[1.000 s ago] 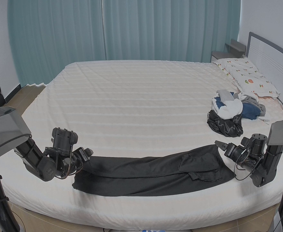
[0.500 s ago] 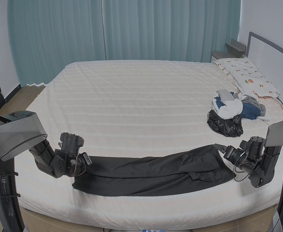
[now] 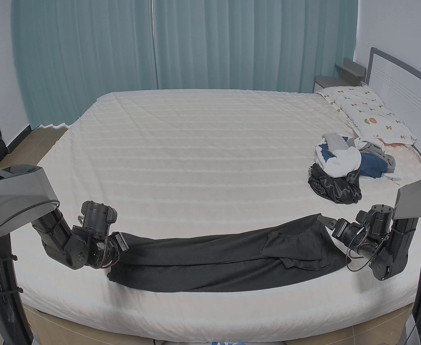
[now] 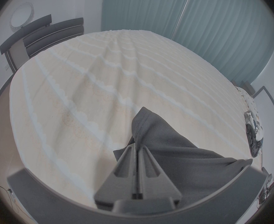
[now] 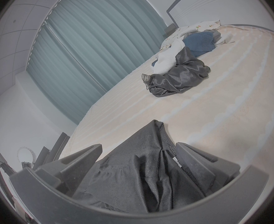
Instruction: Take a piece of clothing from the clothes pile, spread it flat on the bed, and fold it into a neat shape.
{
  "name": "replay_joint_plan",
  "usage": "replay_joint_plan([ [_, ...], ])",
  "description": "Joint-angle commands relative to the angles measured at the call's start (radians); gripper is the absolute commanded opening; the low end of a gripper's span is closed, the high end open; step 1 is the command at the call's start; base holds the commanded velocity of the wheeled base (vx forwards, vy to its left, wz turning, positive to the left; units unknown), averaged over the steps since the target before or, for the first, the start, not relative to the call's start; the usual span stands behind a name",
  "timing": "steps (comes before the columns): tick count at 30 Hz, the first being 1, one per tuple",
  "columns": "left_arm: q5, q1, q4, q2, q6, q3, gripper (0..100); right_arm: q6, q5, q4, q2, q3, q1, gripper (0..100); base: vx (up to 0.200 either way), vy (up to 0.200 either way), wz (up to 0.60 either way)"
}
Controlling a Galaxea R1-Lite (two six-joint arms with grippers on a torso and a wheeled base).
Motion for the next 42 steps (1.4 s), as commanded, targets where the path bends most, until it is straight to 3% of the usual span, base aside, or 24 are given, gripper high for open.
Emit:
replay_joint_plan([
  [1, -0.005, -0.008, -0.01, -0.005, -0.003, 0.018, 100, 0.0, 0.0, 0.0, -0.003, 0.0, -0.002, 100, 0.0, 0.0, 0.0],
  [6, -0.011, -0.002, -0.03, -0.037, -0.017, 0.005, 100, 0.007, 0.002, 0.001, -0.01, -0.002, -0.005, 100, 0.0, 0.0, 0.0],
  [9, -0.029, 0.04, -0.03, -0.077, -0.046, -0.071, 100, 0.024, 0.009, 0.027, -0.017, -0.043, -0.004, 100, 0.0, 0.0, 0.0],
  [15, -0.172, 0.081, 0.065, -0.056, -0.056, -0.189, 100, 0.03, 0.082, 0.235, -0.001, -0.187, -0.019, 100, 0.0, 0.0, 0.0],
  [20, -0.282, 0.106, 0.086, 0.023, -0.071, -0.245, 100, 0.034, 0.118, 0.258, 0.039, -0.241, -0.028, 100, 0.0, 0.0, 0.0],
  [33, -0.284, 0.116, 0.086, 0.125, -0.034, -0.272, 100, 0.035, 0.189, 0.259, 0.066, -0.253, -0.028, 100, 0.0, 0.0, 0.0],
  [42, -0.286, 0.116, 0.079, 0.144, -0.03, -0.288, 100, 0.037, 0.197, 0.268, 0.075, -0.282, -0.032, 100, 0.0, 0.0, 0.0],
])
